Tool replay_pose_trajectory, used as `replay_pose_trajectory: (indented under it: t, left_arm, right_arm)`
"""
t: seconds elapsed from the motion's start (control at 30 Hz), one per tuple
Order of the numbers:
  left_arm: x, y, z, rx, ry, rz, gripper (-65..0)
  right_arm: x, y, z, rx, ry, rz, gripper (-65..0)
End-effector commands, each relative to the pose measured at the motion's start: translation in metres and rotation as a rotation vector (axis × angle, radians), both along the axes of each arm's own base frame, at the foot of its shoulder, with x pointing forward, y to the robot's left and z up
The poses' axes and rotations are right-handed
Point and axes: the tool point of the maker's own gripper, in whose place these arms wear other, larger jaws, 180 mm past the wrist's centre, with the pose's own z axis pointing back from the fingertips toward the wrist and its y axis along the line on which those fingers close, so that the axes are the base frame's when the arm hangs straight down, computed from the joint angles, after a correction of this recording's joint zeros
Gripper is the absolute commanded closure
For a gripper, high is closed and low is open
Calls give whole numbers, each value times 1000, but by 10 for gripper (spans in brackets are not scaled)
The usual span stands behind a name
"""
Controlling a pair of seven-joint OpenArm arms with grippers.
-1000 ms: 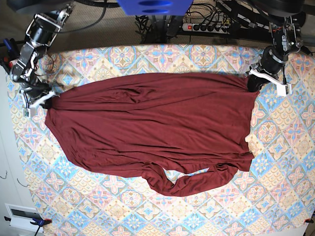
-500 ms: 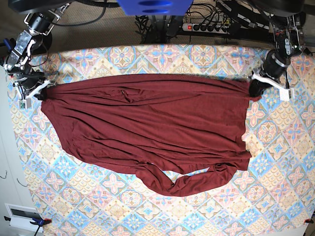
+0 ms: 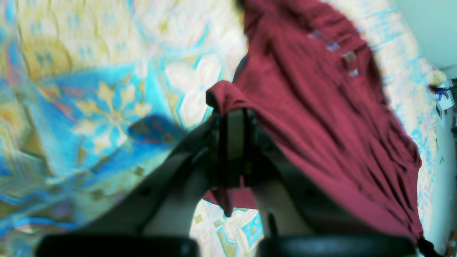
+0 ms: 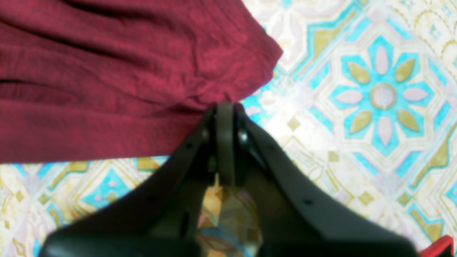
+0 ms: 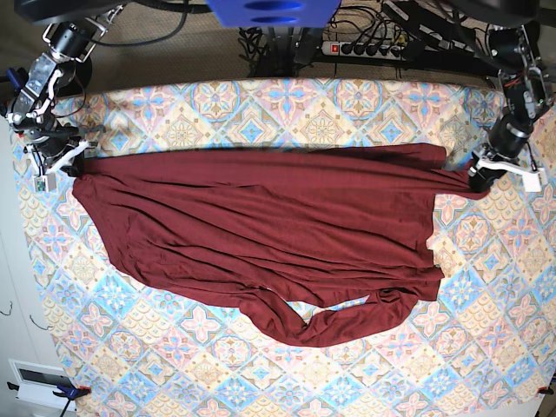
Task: Layout the t-shirt on the table in an organized manner, then fold the t-shirt properly
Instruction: 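Hold the corners and stretch the shirt taut between both grippers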
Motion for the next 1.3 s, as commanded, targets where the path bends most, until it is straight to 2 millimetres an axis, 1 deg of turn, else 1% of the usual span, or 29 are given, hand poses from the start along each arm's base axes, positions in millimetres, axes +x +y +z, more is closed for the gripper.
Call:
replay_pose_trajectory:
  t: [0.0,0.1,0.23,0.3,0.37,0.43,0.47,0.53,0.63,0.73,0.8,0.97,1.13,1.27]
  left_arm:
    - [8,2,3,1,-23,-6,0]
    - [7,-2,-15,-22,18,-7,0]
    - [12,5,-30,-49,48,23,0]
    - [9,0,-44,-59,88,8,0]
    - [10,-7,-51,-59,110,-13,0]
    - [6,-14,-61,-14,148,-51,-7]
    - [5,-17,-65,1,161,-67,-39]
    - [2,-28,-71,6,181,-100,-147]
    - [0,-40,-77,-1,200,-135,-287]
    - [-6,-45,-81,-16,240,-160,-387]
    - [-9,-46,-80,-24,257,-170,-414]
    - [-29,-40,-67,-56,251,-151,-415]
    - [-44,-37,-74,-60,283,-139,-415]
    - [-43,-37,-76,-65,282,-133,-415]
  right_arm:
    - [10,-11,17,-32,-47,-4,-2]
    - [10,-10,17,-30,-47,-3,-2]
    - [10,-10,17,-30,-47,-3,-2]
    - [10,-10,17,-31,-48,-3,-2]
    - [10,-10,17,-31,-48,-3,-2]
    - [10,-10,17,-31,-48,-3,-2]
    - [10,-10,17,-31,-46,-3,-2]
    - [8,-10,15,-31,-34,-2,-2]
    - [6,-10,13,-30,-17,-2,-2]
    - [8,-10,16,-34,-23,0,-2]
    - [10,-9,20,-44,-30,7,-2]
    - [13,-3,29,-64,-41,25,-2]
    - [14,-1,29,-60,-44,25,-2]
    - [15,1,28,-57,-43,30,-2]
